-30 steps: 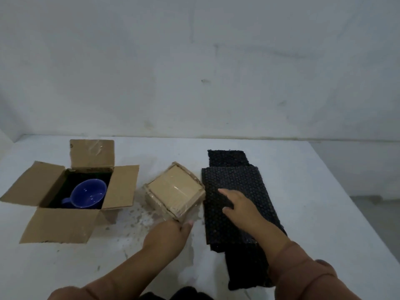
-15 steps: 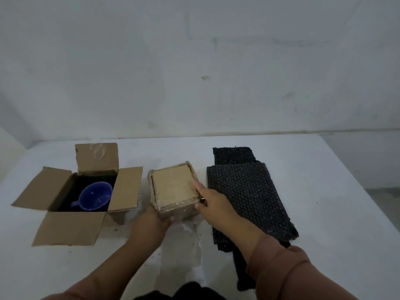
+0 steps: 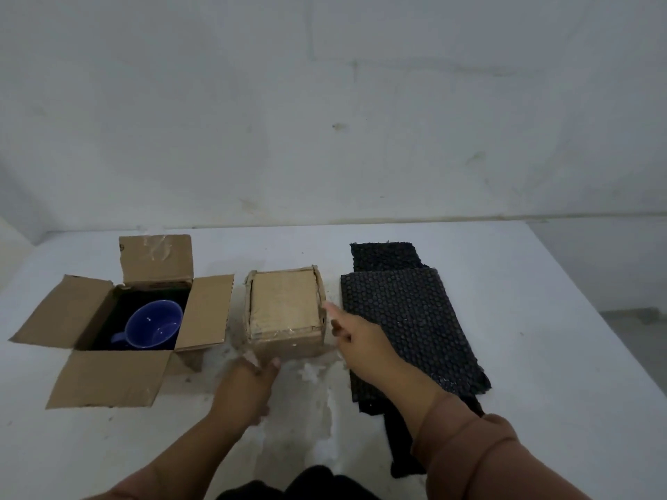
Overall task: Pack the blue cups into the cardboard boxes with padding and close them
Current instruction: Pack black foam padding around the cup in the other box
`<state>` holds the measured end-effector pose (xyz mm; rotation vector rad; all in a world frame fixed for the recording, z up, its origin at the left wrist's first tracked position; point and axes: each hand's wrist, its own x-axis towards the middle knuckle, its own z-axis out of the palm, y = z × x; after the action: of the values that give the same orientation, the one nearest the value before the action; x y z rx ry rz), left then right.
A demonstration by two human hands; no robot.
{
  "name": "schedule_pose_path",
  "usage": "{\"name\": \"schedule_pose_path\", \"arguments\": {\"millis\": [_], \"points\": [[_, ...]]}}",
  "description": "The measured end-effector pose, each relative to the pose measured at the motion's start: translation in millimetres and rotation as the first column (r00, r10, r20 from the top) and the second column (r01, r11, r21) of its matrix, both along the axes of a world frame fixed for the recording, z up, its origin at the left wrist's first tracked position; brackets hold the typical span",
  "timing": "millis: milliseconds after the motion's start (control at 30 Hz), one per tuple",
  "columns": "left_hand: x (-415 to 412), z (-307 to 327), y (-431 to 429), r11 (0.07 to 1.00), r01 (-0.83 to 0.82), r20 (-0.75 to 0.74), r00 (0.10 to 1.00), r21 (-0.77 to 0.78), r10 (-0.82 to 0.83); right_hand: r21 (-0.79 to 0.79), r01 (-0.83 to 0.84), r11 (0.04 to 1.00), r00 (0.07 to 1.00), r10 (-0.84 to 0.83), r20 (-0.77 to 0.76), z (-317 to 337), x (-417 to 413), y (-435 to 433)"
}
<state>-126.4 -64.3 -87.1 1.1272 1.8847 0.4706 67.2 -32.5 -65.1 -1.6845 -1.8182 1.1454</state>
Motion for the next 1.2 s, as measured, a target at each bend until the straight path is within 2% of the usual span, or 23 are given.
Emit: {"name": "schedule_pose_path", "arguments": {"millis": [67, 100, 133, 200, 267, 367, 467, 567, 667, 767, 867, 933, 1000, 1033, 1100, 1167, 1200], "points": [[14, 6, -10, 0.984, 0.015, 0.153, 0.988, -0.177, 0.012, -0.03, 0.114, 0.993, 0.993, -0.115, -0.01, -3, 19, 0], [24, 8, -13, 0.977, 0.068, 0.215, 0.976, -0.203, -0.023, -0.028, 0.152, 0.988, 0.988, -0.151, 0.034, -5, 28, 0], [35, 10, -14, 0.971, 0.141, 0.253, 0.963, -0.196, -0.088, -0.022, 0.167, 0.986, 0.981, -0.164, 0.105, -9, 37, -1], [59, 9, -10, 0.942, 0.313, 0.226, 0.933, -0.12, -0.282, -0.021, 0.158, 0.987, 0.956, -0.147, 0.253, -17, 52, -4], [85, 8, 1, 0.92, 0.389, 0.189, 0.909, -0.056, -0.373, -0.05, 0.144, 0.988, 0.93, -0.118, 0.348, -26, 60, -7], [117, 9, 21, 0.956, 0.293, 0.266, 0.923, -0.02, -0.277, -0.09, 0.095, 0.991, 0.907, -0.049, 0.418, -35, 66, -13], [132, 7, 41, 0.989, 0.077, 0.341, 0.939, -0.125, -0.03, -0.11, 0.052, 0.993, 0.902, 0.001, 0.432, -39, 69, -18], [138, 0, 58, 0.972, -0.072, 0.443, 0.881, -0.224, 0.167, -0.099, 0.033, 0.995, 0.9, 0.013, 0.436, -41, 72, -19], [142, -9, 64, 0.986, -0.032, 0.444, 0.89, -0.163, 0.102, -0.085, 0.026, 0.996, 0.897, 0.014, 0.442, -41, 74, -19], [147, -6, 62, 0.995, 0.087, 0.292, 0.954, -0.045, -0.07, -0.072, 0.018, 0.997, 0.898, 0.015, 0.44, -42, 75, -20], [151, 11, 59, 0.983, 0.171, 0.216, 0.959, 0.069, -0.182, -0.027, 0.087, 0.996, 0.942, -0.073, 0.329, -38, 79, -19], [148, 29, 59, 0.964, 0.21, 0.229, 0.942, 0.162, -0.243, 0.093, 0.263, 0.96, 0.936, -0.278, 0.214, -27, 88, -15], [139, 55, 61, 0.949, 0.198, 0.31, 0.911, 0.246, -0.27, 0.159, 0.503, 0.85, 0.853, -0.517, 0.065, -12, 97, -8], [132, 70, 62, 0.946, 0.16, 0.374, 0.89, 0.281, -0.261, 0.12, 0.606, 0.786, 0.794, -0.607, -0.03, -4, 101, -5], [113, 95, 67, 0.953, 0.063, 0.496, 0.843, 0.297, -0.21, -0.125, 0.692, 0.711, 0.676, -0.699, -0.234, 12, 102, 3], [89, 114, 72, 0.959, 0.003, 0.573, 0.801, 0.285, -0.173, -0.401, 0.584, 0.705, 0.542, -0.707, -0.453, 25, 95, 10], [75, 121, 74, 0.96, -0.011, 0.591, 0.79, 0.279, -0.163, -0.483, 0.502, 0.717, 0.465, -0.695, -0.549, 32, 89, 13]]}}
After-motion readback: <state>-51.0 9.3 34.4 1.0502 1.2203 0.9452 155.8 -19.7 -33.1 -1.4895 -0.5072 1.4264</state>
